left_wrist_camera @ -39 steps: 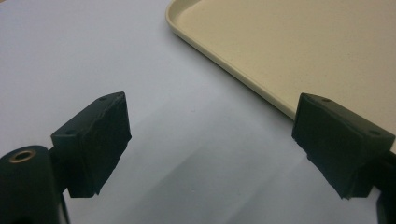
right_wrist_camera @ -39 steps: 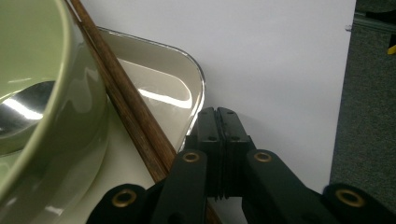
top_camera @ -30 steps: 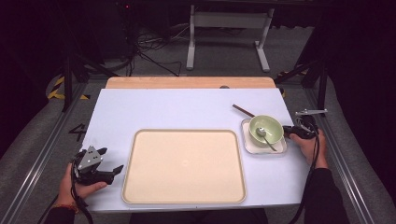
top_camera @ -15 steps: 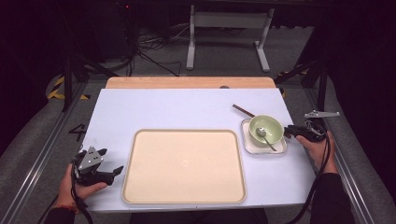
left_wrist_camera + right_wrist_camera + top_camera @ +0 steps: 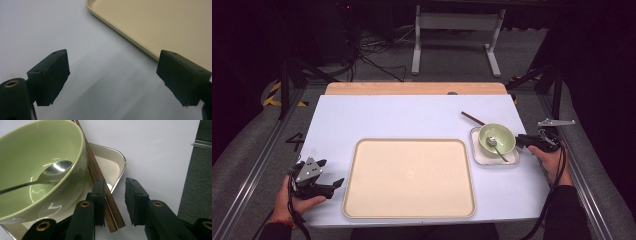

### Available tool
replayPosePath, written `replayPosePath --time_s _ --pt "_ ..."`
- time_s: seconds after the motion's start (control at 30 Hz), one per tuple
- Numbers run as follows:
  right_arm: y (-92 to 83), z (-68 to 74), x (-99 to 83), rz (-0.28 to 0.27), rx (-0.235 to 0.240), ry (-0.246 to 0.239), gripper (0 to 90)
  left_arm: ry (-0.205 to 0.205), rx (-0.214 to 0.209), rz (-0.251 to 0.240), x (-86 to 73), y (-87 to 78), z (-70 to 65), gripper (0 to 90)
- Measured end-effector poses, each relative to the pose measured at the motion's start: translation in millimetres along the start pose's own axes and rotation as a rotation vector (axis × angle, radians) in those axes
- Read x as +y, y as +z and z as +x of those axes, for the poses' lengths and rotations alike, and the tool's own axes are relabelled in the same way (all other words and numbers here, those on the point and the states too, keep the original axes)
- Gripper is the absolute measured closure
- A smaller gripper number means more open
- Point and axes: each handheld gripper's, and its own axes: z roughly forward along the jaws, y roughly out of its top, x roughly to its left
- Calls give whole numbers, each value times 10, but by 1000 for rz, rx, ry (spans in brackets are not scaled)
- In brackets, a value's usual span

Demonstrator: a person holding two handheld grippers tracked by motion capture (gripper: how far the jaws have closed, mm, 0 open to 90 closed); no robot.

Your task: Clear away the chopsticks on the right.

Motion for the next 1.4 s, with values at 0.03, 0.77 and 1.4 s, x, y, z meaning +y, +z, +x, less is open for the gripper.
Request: replayPosePath --time_s 0.03,0.77,1.4 --pt "3 -9 -4 -3 5 8 700 -4 0 1 2 0 1 122" --pt "109 -20 -18 16 43 27 843 5 -6 2 10 15 11 122" --pt "-193 136 74 -94 -107 -10 845 5 4 -11 2 -13 17 128"
